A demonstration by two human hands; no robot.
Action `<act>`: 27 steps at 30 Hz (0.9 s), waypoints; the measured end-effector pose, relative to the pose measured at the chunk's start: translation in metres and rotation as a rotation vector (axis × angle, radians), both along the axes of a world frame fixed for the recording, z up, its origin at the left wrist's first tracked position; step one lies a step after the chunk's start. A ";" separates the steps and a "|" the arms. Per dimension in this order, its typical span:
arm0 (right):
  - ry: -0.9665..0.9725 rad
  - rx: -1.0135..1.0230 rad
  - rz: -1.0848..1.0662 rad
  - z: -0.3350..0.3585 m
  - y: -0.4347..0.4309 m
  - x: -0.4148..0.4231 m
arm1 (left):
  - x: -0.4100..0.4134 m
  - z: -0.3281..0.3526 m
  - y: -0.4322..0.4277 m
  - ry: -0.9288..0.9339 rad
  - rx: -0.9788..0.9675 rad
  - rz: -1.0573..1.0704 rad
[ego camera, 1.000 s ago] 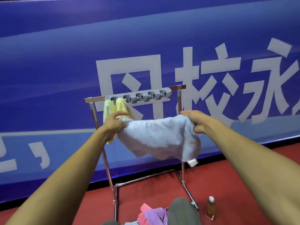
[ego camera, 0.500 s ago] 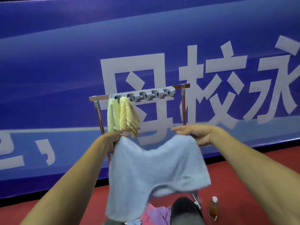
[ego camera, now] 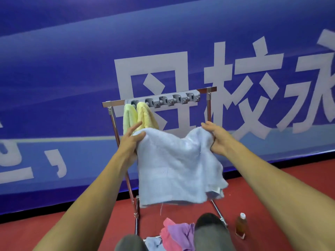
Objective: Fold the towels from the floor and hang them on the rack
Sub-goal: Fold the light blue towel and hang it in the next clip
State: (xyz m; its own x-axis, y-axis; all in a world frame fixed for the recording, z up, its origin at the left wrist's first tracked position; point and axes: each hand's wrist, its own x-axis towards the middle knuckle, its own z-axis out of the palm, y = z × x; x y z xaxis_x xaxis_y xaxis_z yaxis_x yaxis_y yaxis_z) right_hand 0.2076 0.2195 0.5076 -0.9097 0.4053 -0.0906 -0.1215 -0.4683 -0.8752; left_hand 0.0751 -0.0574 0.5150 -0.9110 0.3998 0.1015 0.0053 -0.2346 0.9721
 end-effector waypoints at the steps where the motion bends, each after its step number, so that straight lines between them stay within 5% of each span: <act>1: -0.048 0.057 0.042 -0.003 -0.003 0.006 | -0.001 -0.003 -0.001 -0.011 -0.008 0.038; 6: -0.236 0.236 0.264 -0.023 -0.021 0.021 | 0.015 -0.045 -0.009 -0.171 -0.469 -0.231; 10: -0.098 -0.027 0.045 -0.027 0.004 -0.005 | -0.001 -0.032 -0.005 -0.162 -0.251 0.009; 15: -0.336 0.235 0.486 -0.038 -0.014 0.013 | 0.014 -0.034 -0.012 -0.275 -0.613 -0.330; 19: -0.060 0.047 0.175 -0.034 -0.009 0.006 | 0.014 -0.016 -0.003 -0.187 -0.226 -0.311; 21: -0.076 0.055 0.212 -0.032 -0.010 0.008 | 0.011 -0.010 -0.008 -0.215 -0.082 -0.334; 24: -0.266 0.117 0.481 -0.043 -0.013 0.022 | 0.013 -0.021 -0.017 -0.213 -0.233 -0.527; 27: -0.207 0.055 0.323 -0.050 -0.011 0.017 | 0.017 -0.030 -0.015 -0.143 -0.402 -0.500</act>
